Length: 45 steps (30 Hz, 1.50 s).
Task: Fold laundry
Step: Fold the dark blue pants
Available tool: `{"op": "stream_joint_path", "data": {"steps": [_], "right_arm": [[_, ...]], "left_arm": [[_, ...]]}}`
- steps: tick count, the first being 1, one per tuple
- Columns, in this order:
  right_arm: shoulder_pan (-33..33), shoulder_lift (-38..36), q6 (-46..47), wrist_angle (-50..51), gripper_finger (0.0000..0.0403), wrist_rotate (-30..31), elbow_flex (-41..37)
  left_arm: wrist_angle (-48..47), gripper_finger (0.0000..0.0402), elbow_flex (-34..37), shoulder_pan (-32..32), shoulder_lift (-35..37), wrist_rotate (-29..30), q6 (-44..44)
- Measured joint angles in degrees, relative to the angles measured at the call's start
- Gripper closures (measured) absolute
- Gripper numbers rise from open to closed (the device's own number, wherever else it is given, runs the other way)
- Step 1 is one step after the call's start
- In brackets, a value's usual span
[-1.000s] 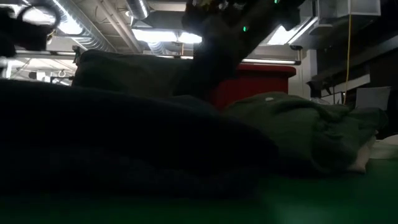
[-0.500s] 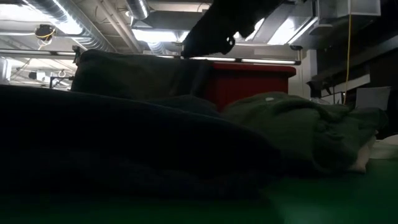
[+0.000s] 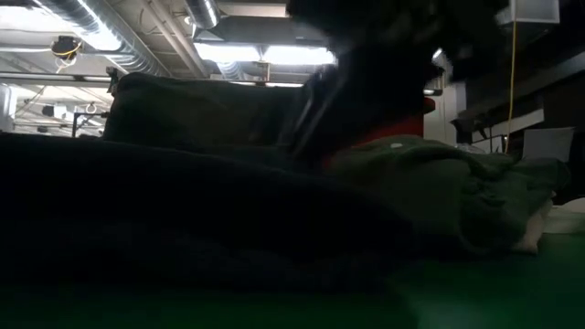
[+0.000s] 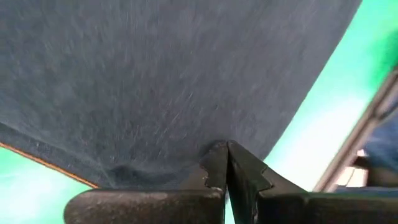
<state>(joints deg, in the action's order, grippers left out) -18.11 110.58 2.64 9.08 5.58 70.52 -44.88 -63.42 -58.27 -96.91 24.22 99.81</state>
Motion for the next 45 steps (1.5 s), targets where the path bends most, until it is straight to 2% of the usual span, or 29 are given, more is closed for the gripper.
{"op": "stream_joint_path", "data": {"steps": [7, 12, 20, 35, 41, 45], "right_arm": [[0.1, 3.8, 0.3, -0.3, 0.0208, -0.1, 0.2], [0.1, 2.8, 0.1, 1.1, 0.0208, -0.2, 0.1], [0.1, -3.8, -0.6, 3.4, 0.0208, -0.3, 0.0], [0.1, -18.3, -7.4, 6.2, 0.0208, -0.1, 0.0], [0.1, -23.1, -7.7, 8.1, 0.0208, 0.1, 0.0], [0.1, -25.7, -8.6, 10.6, 0.0208, 3.9, 0.0]], "left_arm": [[1.4, 0.0402, 0.0, -1.7, -6.2, -2.3, 0.3], [5.9, 0.0401, 0.0, -1.2, -6.6, -0.4, 0.0], [11.5, 0.0401, 0.0, -0.1, -6.4, 1.2, -3.0], [11.5, 0.0399, 0.0, 3.6, -6.3, 1.6, -3.6], [12.8, 0.0346, 0.0, 5.4, -6.3, 1.7, -6.4], [12.9, 0.0303, 0.0, 6.7, -6.3, 1.8, -7.4]]}}
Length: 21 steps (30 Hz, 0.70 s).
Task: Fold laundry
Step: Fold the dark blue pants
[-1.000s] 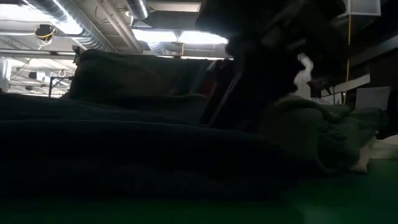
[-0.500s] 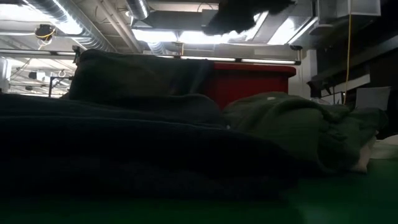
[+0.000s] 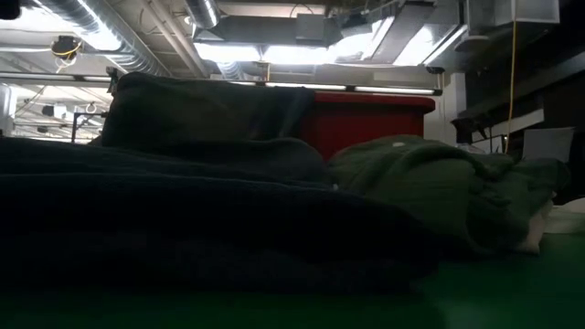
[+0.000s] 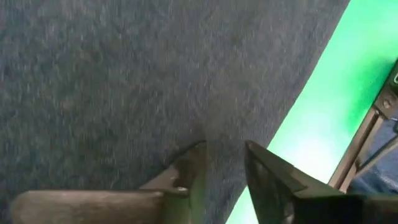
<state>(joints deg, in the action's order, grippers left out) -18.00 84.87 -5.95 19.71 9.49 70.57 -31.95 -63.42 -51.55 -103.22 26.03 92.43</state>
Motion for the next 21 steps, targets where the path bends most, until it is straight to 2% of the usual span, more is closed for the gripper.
{"op": "stream_joint_path", "data": {"steps": [5, 11, 17, 21], "right_arm": [[0.0, -2.9, -2.0, 2.8, 0.0208, 9.0, 0.0], [0.0, -5.1, -3.9, 4.0, 0.0208, 17.6, 0.0], [0.0, -5.7, -5.1, 4.5, 0.0208, 20.1, 0.0], [0.0, -5.7, -5.1, 4.6, 0.0208, 20.1, 0.0]], "left_arm": [[0.3, 0.027, 0.0, 1.6, 0.0, 2.3, -1.8], [4.0, 0.0263, 0.0, 3.8, 0.0, 5.1, -7.0], [10.1, 0.0263, 0.0, 6.2, 0.0, 5.7, -14.8], [15.6, 0.0263, 0.0, 8.1, 0.0, 10.0, -20.5]]}}
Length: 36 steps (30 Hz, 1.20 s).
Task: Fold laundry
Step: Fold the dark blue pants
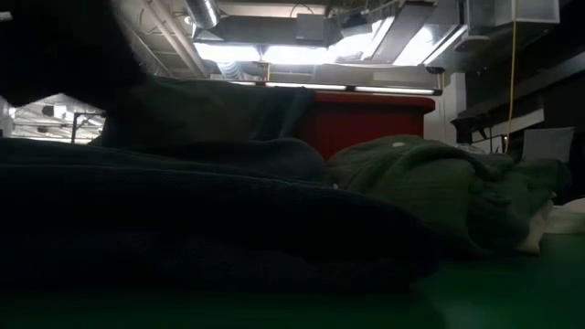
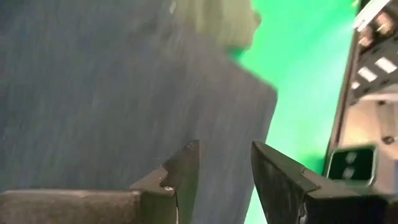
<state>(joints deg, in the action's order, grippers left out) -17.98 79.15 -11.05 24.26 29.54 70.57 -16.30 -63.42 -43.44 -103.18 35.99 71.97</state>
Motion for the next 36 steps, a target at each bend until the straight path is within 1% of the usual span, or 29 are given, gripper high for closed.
{"op": "stream_joint_path", "data": {"steps": [8, 12, 14, 17, 20, 24, 29, 36], "right_arm": [[0.0, 0.1, 0.0, 0.0, 0.0208, 0.0, 0.0], [0.0, 0.1, 0.0, 0.2, 0.0208, 0.0, 0.0], [0.0, 0.1, 0.1, 0.9, 0.0208, 0.0, 0.0], [0.0, 0.1, 0.1, 3.0, 0.0208, 0.0, 0.0], [0.0, 0.1, 0.2, 5.7, 0.0208, 0.0, 0.0], [0.0, 0.1, 2.1, 8.1, 0.0208, -0.2, 0.0], [0.0, 0.1, 3.8, 10.4, 0.0208, -2.1, 0.0], [0.0, 0.1, 4.2, 13.3, 0.0208, -2.1, 0.0]], "left_arm": [[12.0, 0.0262, 0.0, 5.8, 0.0, 5.1, -19.9], [16.7, 0.0262, 0.0, 9.8, 0.0, 9.2, -29.4], [17.5, 0.0262, 0.0, 11.7, 0.0, 11.5, -32.4], [17.4, 0.0262, 0.0, 14.7, 0.0, 14.5, -33.2], [17.4, 0.0262, 0.0, 17.5, 0.0, 15.6, -33.2], [17.3, 0.0262, 0.0, 21.1, 0.0, 15.6, -33.2], [17.3, 0.0262, 0.0, 25.1, 0.0, 15.6, -33.0], [17.3, 0.0262, 0.0, 28.5, 0.2, 15.0, -27.3]]}}
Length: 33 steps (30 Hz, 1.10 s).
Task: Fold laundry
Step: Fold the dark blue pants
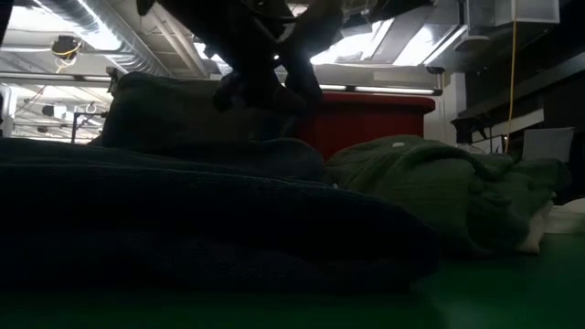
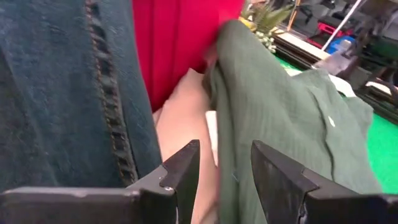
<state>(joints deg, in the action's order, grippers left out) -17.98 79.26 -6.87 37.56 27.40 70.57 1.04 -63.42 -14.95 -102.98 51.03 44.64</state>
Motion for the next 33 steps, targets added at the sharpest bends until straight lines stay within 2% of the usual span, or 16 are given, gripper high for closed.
{"op": "stream_joint_path", "data": {"steps": [11, 17, 22, 25, 29, 33], "right_arm": [[0.0, 0.0, 2.5, 3.2, 0.0208, 0.0, 0.0], [0.0, 0.0, 2.5, 3.0, 0.0208, 0.0, 0.0], [0.0, 0.0, 2.5, 3.0, 0.0208, 0.0, 0.0], [0.0, 0.0, 2.5, 3.0, 0.0208, 0.0, 0.0], [0.0, 0.0, 2.5, 2.9, 0.0208, 0.0, 0.0], [0.0, 0.0, 2.5, 2.9, 0.0208, 0.0, 0.0]], "left_arm": [[-2.3, 0.0263, 0.0, 0.9, 9.0, 0.5, -2.7], [-5.5, 0.0263, 0.0, 2.0, 8.7, 0.5, -2.7], [-10.4, 0.0263, 0.0, 4.1, 8.5, 0.1, 1.2], [-11.1, 0.0263, 0.0, 5.2, 8.5, -2.0, 1.4], [-11.0, 0.0263, 0.0, 6.6, 8.5, -8.0, 1.4], [-10.9, 0.0263, 0.0, 7.5, 8.5, -8.8, 1.5]]}}
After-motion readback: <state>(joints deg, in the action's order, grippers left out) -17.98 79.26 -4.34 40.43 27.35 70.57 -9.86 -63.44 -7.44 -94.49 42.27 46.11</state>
